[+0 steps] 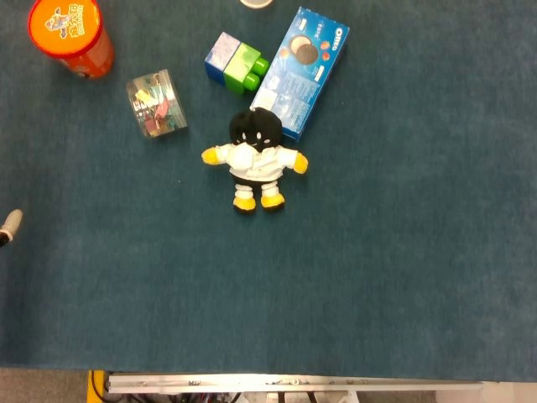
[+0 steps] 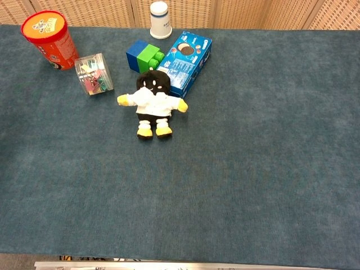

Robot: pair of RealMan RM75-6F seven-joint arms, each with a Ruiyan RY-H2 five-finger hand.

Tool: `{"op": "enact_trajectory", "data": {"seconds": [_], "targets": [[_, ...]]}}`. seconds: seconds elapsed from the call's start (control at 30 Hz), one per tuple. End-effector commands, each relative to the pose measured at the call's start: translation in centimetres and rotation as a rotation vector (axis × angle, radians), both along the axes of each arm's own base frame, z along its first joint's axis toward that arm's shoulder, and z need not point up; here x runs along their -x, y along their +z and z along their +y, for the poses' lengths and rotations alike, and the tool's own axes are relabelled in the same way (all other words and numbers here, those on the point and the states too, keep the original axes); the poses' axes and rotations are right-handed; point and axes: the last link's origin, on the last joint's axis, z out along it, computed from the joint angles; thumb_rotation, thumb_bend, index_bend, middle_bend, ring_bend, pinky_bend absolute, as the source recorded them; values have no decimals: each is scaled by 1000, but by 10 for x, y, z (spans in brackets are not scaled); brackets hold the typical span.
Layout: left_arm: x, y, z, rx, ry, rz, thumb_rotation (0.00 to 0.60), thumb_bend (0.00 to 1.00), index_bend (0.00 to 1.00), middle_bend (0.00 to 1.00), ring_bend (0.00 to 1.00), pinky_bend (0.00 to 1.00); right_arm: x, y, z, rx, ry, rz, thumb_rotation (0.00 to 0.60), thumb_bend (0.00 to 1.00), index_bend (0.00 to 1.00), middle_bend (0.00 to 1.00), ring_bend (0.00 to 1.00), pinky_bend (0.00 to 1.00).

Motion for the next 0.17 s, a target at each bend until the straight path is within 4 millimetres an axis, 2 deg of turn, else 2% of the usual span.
{"op": "enact_trajectory", "data": {"seconds": [0.03,0.17], "targets": [[0,0,2,-1,2,1,600,222,102,167,135,70,8,-1,9,-6,-17,-22,600,0,0,0,0,0],[-1,-2,4,3,1,5,600,222,103,167,135,70,10,-5,12,-15,-16,-30,600,0,0,0,0,0]]}}
